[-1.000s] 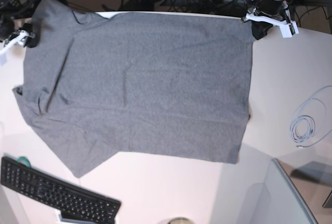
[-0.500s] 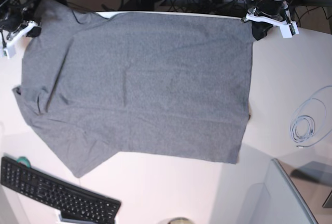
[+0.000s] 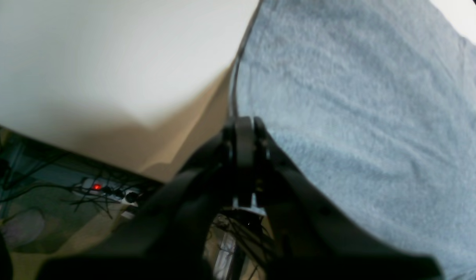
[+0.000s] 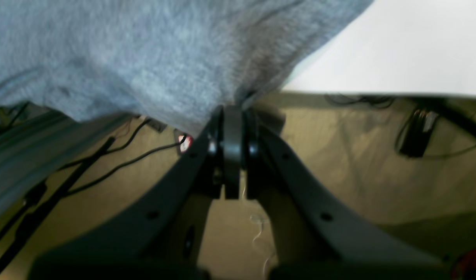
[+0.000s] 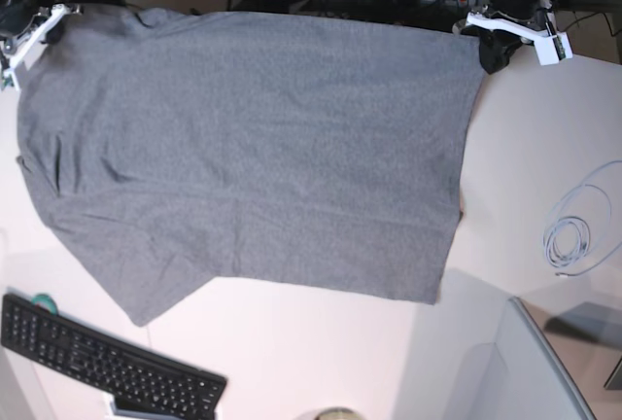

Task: Layout the t-shirt on the table in an organized manner, then fold the t-shirt properly
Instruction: 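Pull the shirt edge taut with both grippers, spreading it flat, then release the shirt and move the left gripper inward over it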

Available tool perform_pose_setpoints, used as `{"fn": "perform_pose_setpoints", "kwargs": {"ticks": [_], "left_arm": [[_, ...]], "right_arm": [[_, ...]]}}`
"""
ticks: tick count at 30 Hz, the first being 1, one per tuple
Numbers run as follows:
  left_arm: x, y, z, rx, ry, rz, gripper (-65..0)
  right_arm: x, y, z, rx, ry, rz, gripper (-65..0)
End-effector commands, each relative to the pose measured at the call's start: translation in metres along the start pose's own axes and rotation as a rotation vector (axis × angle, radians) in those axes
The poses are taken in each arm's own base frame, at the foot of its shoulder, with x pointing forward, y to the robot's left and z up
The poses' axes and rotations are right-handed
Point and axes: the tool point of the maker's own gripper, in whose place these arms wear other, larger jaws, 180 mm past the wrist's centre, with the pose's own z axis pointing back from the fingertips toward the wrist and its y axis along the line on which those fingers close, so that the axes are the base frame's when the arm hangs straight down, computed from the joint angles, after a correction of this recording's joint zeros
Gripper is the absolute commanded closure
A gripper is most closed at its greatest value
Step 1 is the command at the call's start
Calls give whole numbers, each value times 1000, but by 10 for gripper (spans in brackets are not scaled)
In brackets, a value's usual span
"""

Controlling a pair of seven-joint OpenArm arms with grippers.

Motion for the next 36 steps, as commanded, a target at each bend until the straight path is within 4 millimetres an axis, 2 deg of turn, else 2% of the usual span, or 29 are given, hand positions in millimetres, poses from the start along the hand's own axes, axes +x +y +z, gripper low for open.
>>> {"fn": "perform_pose_setpoints", "kwargs": {"ticks": [1,3,8,11,15,20,23,24,26,29,32,36], "left_arm": [[18,2,3,-3,-57,-12,0],[25,4,1,4,-75,-16,0],[60,-18,-35,-45,-111,-47,0],[94,-38,-67,-57,-122,-114,0],[145,-81,-111,-96,-163,-211,0],[195,-130,-167,-137,-192,-272,0],[213,-157,-193,-173,-180,-255,0],[217,-166,-197,-188,-180,-245,0],[213,-179,-195,-213,-180,-250,0],[173,-184,-181,-237,-119,-283,0],[119,-164,-151,-231,-41,-280,0],[67,-103,-109,-185,42,-97,0]], "right_arm": [[15,-6,8,-20,-48,22,-3],[22,-7,10,-27,-62,33,-3],[76,-27,4,-39,-112,46,-3],[126,-49,4,-44,-163,33,-3],[205,-69,6,-13,-223,47,-3],[292,-63,14,52,-323,94,-3],[334,-54,22,75,-365,141,-3],[339,-54,22,74,-354,144,-3],[339,-54,19,74,-340,133,-3],[315,-55,4,74,-294,128,-3],[284,-53,-11,85,-269,97,-3],[257,-48,-14,73,-281,90,-3]]}}
